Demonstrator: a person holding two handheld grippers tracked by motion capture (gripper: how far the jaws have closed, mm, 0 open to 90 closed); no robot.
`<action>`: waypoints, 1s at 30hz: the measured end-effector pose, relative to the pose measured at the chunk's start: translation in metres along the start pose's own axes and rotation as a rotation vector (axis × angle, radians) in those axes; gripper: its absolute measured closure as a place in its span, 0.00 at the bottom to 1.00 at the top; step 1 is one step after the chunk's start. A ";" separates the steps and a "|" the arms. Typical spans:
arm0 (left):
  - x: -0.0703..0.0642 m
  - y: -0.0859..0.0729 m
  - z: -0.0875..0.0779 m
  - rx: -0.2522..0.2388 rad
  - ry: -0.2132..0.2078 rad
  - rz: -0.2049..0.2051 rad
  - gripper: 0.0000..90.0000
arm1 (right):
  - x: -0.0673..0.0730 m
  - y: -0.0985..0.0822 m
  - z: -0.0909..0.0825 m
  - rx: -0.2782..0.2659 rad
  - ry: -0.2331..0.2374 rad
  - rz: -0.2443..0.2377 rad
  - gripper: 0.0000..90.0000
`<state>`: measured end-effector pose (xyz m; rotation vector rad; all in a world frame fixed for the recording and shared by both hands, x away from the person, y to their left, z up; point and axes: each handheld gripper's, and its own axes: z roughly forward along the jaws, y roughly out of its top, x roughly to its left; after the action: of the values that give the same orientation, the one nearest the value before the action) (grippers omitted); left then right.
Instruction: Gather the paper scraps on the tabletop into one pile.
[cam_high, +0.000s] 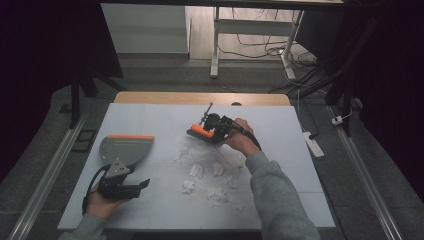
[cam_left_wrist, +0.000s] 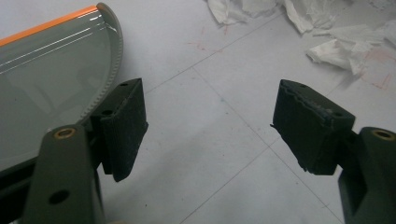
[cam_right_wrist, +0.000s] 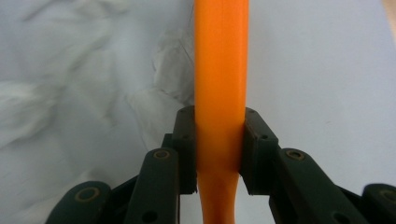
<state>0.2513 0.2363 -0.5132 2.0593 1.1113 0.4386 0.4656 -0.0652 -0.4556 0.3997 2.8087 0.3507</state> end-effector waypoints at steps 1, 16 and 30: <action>0.000 0.000 0.000 0.001 0.000 0.003 0.30 | 0.004 -0.004 -0.002 -0.018 0.022 0.012 0.79; -0.002 -0.001 -0.005 -0.014 0.017 -0.006 0.31 | 0.011 -0.045 -0.065 -0.303 0.028 0.227 0.78; 0.001 -0.002 -0.002 -0.004 0.018 -0.013 0.31 | 0.055 0.032 -0.032 -0.389 0.210 0.363 0.79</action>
<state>0.2491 0.2386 -0.5133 2.0469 1.1336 0.4537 0.4127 -0.0248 -0.4300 0.8199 2.7579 1.0505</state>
